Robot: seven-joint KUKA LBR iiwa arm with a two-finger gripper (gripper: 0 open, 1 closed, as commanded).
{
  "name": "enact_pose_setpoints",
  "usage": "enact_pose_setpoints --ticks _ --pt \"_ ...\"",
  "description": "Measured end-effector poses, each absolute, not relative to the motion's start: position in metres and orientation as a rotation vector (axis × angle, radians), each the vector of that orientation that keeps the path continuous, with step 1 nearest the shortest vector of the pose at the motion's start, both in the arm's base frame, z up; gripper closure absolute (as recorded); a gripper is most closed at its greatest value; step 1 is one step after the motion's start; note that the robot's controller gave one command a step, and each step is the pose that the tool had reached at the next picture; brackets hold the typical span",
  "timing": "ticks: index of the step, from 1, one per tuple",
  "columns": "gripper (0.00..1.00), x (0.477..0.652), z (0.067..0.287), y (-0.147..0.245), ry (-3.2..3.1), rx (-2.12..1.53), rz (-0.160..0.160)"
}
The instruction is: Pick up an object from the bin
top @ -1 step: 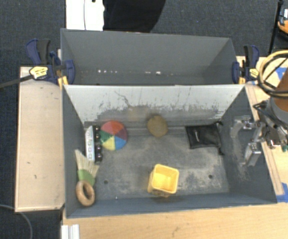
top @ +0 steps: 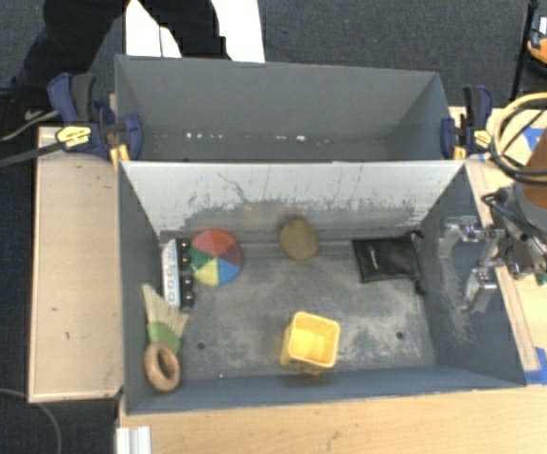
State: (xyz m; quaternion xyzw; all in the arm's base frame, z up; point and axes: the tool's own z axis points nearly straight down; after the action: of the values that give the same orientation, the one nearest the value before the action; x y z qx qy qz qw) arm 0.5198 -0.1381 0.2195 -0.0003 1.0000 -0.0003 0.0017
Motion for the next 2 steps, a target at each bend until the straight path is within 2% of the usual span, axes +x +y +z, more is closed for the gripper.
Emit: enact_pose_setpoints --ticks 1,2 --pt "0.00 0.544 0.170 -0.127 3.132 0.165 -0.001" --pt "0.00 0.584 0.159 -0.118 3.129 0.223 0.001"
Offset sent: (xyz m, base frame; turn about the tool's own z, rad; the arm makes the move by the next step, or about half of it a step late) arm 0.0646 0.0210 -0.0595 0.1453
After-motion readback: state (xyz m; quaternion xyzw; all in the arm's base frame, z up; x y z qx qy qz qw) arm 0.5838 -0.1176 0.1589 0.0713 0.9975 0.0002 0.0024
